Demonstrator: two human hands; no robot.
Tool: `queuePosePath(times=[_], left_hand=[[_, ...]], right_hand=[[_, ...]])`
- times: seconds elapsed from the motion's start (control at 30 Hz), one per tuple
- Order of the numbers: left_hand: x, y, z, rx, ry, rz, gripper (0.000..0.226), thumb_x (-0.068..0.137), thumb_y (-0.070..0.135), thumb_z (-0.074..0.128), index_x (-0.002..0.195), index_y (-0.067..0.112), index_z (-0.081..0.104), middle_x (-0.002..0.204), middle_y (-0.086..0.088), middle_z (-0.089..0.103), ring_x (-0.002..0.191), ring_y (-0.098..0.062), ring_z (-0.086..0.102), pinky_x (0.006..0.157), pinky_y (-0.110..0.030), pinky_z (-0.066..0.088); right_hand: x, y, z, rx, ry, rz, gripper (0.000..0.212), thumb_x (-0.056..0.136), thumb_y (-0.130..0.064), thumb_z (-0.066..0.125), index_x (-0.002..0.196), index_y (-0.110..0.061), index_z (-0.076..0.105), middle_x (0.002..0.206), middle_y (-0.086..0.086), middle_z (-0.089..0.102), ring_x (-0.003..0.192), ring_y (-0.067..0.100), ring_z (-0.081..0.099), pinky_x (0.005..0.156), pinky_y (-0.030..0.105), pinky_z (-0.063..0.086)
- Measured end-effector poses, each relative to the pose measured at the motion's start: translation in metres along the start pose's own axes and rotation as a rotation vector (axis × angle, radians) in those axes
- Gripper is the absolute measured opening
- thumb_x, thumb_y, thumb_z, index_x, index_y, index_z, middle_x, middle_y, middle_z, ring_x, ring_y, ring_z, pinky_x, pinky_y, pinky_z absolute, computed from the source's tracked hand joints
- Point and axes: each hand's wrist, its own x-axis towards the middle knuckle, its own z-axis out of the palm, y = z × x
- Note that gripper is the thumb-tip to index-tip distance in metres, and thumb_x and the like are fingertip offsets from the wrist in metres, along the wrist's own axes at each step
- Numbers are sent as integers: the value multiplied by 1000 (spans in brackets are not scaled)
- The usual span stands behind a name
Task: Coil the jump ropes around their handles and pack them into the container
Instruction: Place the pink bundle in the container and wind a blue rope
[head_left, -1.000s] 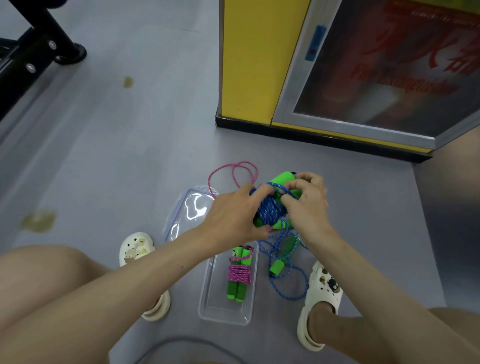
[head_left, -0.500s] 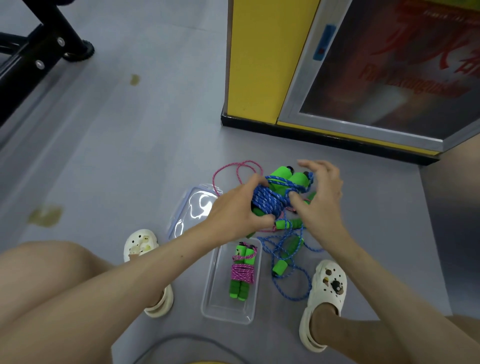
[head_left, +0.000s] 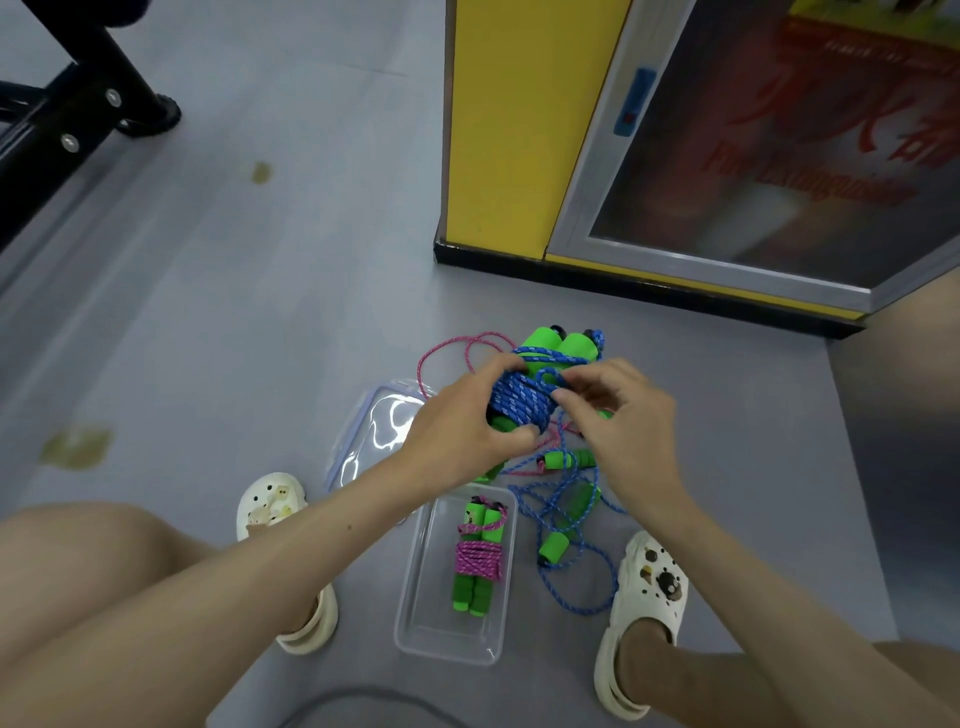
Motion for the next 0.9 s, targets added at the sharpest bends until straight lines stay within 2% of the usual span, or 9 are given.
queuePosePath(times=[0.07,0.17,0.23,0.3,0.37,0.43,0.53,0.7,0.9], left_hand=[[-2,1,2,42,-20,26,61,75,40,70,128,40,40,103,11,61,89,-12,61,79,-37,54],[-7,0,8,130,-38,65,70,73,43,70,135,40,37,112,5,60,94,-14,58,81,-38,53],[-8,0,8,141,-25,64,73,71,46,70,136,40,36,113,7,59,94,-13,58,81,-36,53],[-7,-1,6,220,-18,85,74,72,49,68,138,39,34,108,7,57,90,-13,57,76,-32,51],[-7,-1,3,335,-19,134,75,73,52,65,139,38,32,107,4,55,86,-17,58,68,-28,47],[-8,-4,2,386,-14,145,74,74,54,63,138,37,31,109,2,54,85,-20,59,65,-28,46],[-11,-6,4,392,-18,163,70,74,54,63,134,38,29,107,0,56,80,-22,60,66,-34,52],[-10,-4,4,428,-21,203,61,73,57,56,123,40,26,103,-1,55,72,-23,59,61,-35,53],[-7,3,9,458,-57,194,59,77,50,60,123,38,25,99,-3,54,73,-28,59,62,-37,52]], right_hand=[[2,2,1,-41,2,-59,11,81,-6,71,92,-8,74,84,-2,64,76,7,63,71,18,53],[5,4,2,-99,-21,-92,8,82,-4,69,88,-6,74,80,-8,55,75,-1,58,68,10,47],[5,6,3,-189,-36,-128,5,83,-6,69,86,-5,73,82,-6,51,74,2,54,69,12,46],[5,6,4,-272,-19,-125,10,83,-12,71,91,-7,70,91,-4,46,84,9,48,75,22,44],[5,4,3,-331,-23,-73,27,81,-19,73,106,-14,64,103,-4,39,98,9,38,86,21,31],[8,4,0,-405,-101,-9,42,81,-27,72,120,-20,59,117,0,37,110,12,32,89,21,18],[9,5,-2,-476,-185,8,24,84,-30,69,107,-22,67,131,3,36,124,19,29,92,24,14],[5,8,4,-434,-174,-2,9,83,-14,63,92,-14,61,123,4,42,115,18,33,84,22,13],[7,8,6,-525,-141,-85,19,73,-13,48,85,-8,61,103,5,52,95,13,33,78,22,13]])
